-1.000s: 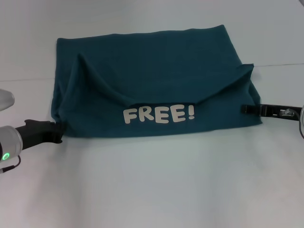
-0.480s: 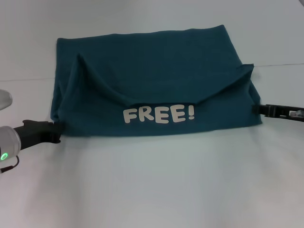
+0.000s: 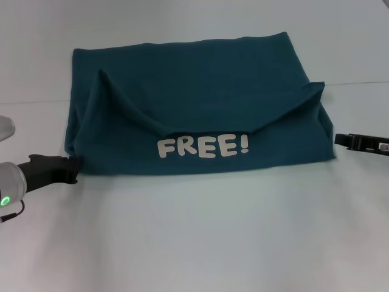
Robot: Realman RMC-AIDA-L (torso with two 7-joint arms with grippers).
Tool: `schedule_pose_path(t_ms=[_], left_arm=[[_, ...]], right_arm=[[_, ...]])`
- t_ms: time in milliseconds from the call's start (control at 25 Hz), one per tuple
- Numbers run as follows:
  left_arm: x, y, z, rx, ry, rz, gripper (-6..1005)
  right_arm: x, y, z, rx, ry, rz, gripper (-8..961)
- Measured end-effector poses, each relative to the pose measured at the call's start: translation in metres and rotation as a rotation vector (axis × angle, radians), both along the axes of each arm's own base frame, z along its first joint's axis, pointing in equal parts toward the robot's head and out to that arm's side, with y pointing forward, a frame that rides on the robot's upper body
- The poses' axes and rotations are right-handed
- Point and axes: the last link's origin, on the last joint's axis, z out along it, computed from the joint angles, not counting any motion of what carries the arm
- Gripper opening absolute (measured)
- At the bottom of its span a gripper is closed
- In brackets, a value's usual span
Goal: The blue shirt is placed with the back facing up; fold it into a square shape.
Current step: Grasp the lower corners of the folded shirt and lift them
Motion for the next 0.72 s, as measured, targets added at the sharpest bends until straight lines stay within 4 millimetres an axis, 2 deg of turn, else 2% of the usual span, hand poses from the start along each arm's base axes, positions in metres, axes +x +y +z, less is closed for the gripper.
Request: schedule_pose_path(t_ms=[80,520,720], left_arm=[[0.000,0.000,0.000,-0.001,-0.001,0.001,9],[0.002,0.001,-0.001,-0.003,0.000,-0.004,11],[0.003,0.002,-0.001,-0.003,0.001,-0.008,12]], right_arm=[[0.002,0.000,0.002,0.015,0.004,-0.009,-1],[-0.008,0.006,-0.007,-0.006,0.001,0.009,75],[-0.007,0.007,-0.012,-0.008,-0.008,-0.003,295]])
